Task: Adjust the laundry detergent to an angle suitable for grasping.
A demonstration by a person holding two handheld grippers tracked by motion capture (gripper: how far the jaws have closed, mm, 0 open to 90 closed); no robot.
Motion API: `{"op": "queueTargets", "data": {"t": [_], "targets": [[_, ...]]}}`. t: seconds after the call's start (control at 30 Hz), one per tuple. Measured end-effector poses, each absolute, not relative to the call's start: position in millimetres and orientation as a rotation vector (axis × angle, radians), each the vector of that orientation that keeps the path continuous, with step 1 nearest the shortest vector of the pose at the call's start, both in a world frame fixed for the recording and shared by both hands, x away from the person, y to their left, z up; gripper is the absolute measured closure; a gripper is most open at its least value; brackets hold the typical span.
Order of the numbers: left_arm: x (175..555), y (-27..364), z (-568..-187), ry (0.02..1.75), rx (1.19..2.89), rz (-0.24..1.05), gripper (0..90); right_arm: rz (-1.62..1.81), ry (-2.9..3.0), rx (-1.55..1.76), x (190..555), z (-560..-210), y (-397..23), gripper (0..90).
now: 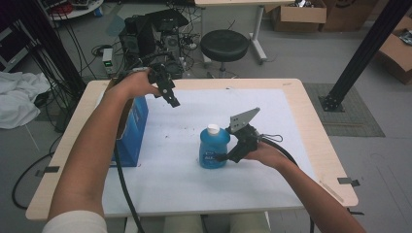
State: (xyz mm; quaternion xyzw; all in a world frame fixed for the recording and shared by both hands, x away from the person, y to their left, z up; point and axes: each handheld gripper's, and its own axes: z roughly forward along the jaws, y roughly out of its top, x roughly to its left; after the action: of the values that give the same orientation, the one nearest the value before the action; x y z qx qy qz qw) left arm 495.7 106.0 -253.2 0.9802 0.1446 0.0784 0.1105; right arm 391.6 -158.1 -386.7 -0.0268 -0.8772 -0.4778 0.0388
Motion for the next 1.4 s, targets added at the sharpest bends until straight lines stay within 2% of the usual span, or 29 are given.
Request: {"op": "queueTargets", "data": {"t": [0.3, 0.5, 1.4], "targets": [[496.0, 107.2, -253.4, 0.431, 2.877, 0.231, 20.2, -1.487, -2.671, -0.09, 390.8, -390.7, -156.6, 15.9], [495.6, 106.4, -253.3, 0.429, 2.876, 0.234, 20.2, -1.497, -2.659, -0.08, 390.6, -391.4, -156.1, 21.5], [494.8, 108.9, -255.3, 0.433, 2.881, 0.232, 20.3, -1.513, -2.643, -0.064, 390.8, -391.9, -155.3, 29.7]]}}
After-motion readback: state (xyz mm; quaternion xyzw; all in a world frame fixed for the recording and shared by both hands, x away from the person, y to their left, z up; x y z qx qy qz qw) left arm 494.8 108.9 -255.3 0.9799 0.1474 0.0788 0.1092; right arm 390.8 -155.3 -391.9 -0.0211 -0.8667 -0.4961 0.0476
